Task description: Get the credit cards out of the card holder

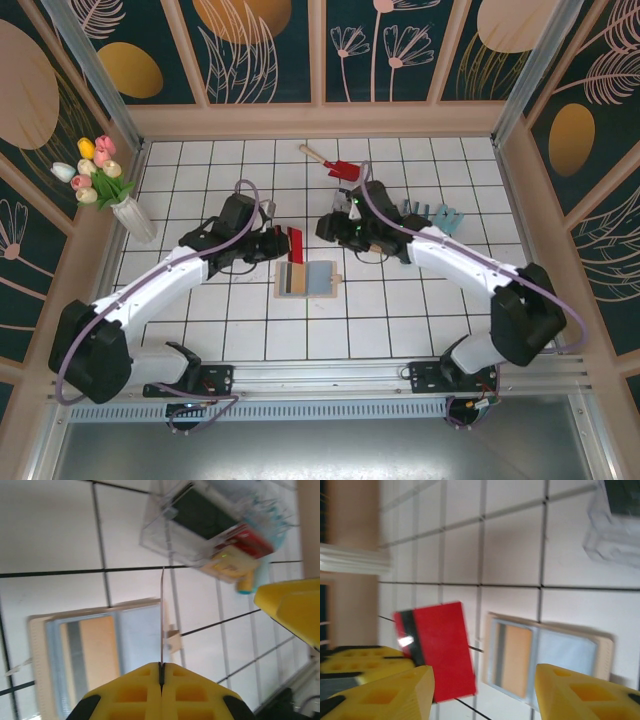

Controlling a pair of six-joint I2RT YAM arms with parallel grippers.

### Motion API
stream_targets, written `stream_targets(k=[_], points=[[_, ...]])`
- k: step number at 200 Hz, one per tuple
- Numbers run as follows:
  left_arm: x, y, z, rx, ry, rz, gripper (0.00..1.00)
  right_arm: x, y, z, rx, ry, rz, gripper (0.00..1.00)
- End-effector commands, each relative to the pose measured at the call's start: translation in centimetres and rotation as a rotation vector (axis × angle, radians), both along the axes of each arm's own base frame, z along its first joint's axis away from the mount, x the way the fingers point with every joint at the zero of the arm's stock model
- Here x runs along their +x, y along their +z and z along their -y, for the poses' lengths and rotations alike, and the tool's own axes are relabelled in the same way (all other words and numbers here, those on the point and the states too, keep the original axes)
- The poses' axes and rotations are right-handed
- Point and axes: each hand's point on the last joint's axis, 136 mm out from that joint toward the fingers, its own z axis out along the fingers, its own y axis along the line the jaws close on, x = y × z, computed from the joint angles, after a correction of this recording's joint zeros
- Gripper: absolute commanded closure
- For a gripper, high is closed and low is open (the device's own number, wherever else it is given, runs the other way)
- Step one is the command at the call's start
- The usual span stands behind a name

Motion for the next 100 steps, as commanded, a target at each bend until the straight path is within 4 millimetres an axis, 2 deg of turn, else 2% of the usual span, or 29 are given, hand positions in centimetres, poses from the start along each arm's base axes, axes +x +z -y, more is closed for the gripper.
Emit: stream_targets(k=[1, 26, 56, 80, 97, 100], points=[[0.6, 4.5, 1.8, -0.211, 0.01, 0.051, 1.0, 0.5, 3.4, 0.4, 0.124, 0.013, 0.094, 0.42], [0.5, 8.0, 2.9, -0.338, -0.014, 0.092, 1.0, 0.2, 6.5, 0.3, 0.282, 0.051, 0.139, 0.35], [0.2, 11.3, 3.9, -0.466, -0.047, 0.112, 1.0, -0.2, 9.4, -0.3, 0.434, 0.118, 0.157, 0.28], [-0.1, 12.9, 4.2, -0.532, -0.06, 0.12, 1.0, -0.9, 11.6, -0.7, 0.546, 0.171, 0.169, 0.27], [-0.3, 13.5, 4.3, -0.559, -0.065, 0.116, 1.0, -1.7, 12.8, -1.0, 0.608, 0.211, 0.179, 0.32], [-0.3, 13.5, 4.3, -0.562, -0.066, 0.116, 1.0, -1.0, 13.0, -0.3, 0.617, 0.195, 0.189, 0.34]])
